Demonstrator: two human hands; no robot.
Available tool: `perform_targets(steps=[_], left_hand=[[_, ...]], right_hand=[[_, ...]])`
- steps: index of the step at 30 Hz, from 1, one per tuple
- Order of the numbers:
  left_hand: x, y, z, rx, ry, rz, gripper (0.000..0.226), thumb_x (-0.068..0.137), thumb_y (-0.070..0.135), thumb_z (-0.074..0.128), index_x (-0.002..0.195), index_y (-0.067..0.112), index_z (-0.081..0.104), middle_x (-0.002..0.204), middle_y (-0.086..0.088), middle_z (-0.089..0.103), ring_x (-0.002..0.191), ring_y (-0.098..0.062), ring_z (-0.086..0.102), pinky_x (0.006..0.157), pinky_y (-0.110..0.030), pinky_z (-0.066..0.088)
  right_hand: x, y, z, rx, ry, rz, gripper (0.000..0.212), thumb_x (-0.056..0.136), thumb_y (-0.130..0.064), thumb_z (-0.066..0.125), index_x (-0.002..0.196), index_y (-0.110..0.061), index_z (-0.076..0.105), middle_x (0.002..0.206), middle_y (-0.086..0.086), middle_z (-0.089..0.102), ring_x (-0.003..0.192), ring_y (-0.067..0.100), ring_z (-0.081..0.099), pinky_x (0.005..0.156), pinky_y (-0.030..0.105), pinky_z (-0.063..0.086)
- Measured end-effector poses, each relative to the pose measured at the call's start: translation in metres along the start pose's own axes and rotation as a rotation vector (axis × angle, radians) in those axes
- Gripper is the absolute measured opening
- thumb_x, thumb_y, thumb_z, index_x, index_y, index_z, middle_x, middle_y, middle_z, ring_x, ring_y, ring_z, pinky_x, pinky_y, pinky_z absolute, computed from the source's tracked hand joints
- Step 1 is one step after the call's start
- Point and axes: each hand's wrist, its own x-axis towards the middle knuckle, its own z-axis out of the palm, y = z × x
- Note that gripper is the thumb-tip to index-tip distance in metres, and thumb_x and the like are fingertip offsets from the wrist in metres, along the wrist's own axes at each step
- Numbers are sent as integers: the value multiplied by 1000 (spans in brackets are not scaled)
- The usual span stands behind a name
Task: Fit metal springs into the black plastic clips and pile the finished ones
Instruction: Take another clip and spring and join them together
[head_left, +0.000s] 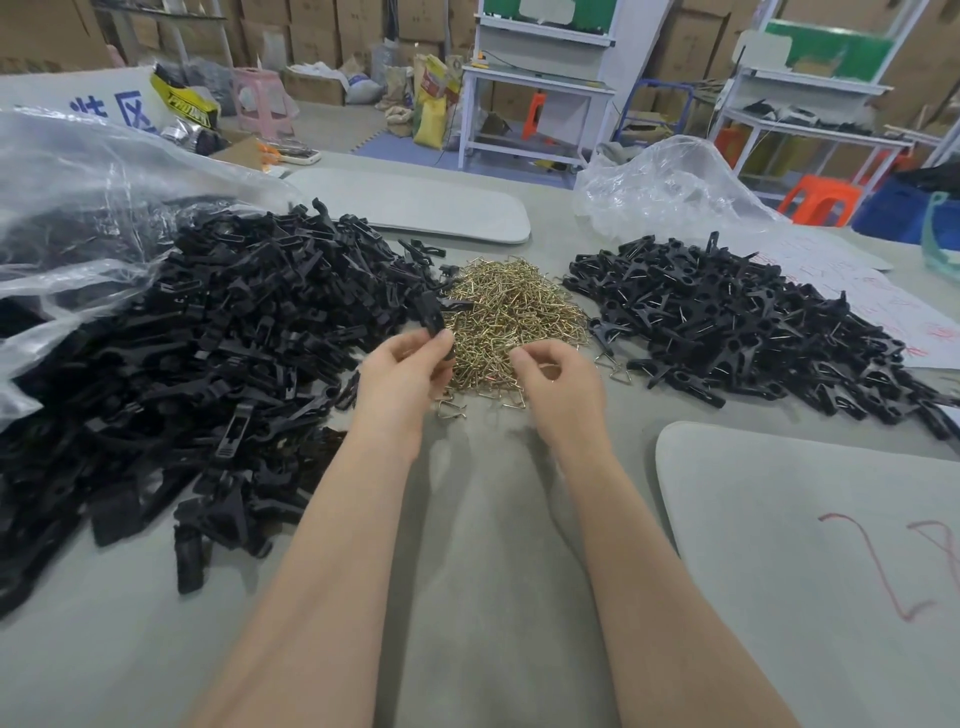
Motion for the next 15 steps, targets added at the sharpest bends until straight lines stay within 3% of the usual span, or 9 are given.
perform_targets(steps=[5,9,11,15], left_hand=[[-1,-6,4,280,-10,133,12,86,13,69,87,19,58,83,2,61,73,-9,58,75,-23,51],[-1,-7,5,348,-24,145,12,86,13,69,89,18,59,89,-3,62,80,-14,58,83,-31,51],[-2,-8,5,391,-17,154,16,85,15,70,98,13,60,97,-7,62,86,-17,58,89,-35,50],[-1,-8,5,435,-6,171,23,85,16,70,105,10,60,99,-8,62,88,-17,58,94,-40,50]], right_hand=[[1,0,3,116,-12,67,11,92,-10,57,88,-21,56,80,2,65,67,15,63,71,34,56],[2,3,5,151,-73,89,21,93,-2,53,110,-16,56,83,1,64,60,4,63,69,24,57],[2,3,4,156,-96,98,28,92,1,53,115,-13,60,86,0,63,65,8,66,71,23,57],[2,3,1,52,-93,60,25,90,3,53,102,-17,63,80,-5,60,73,18,69,71,25,57]])
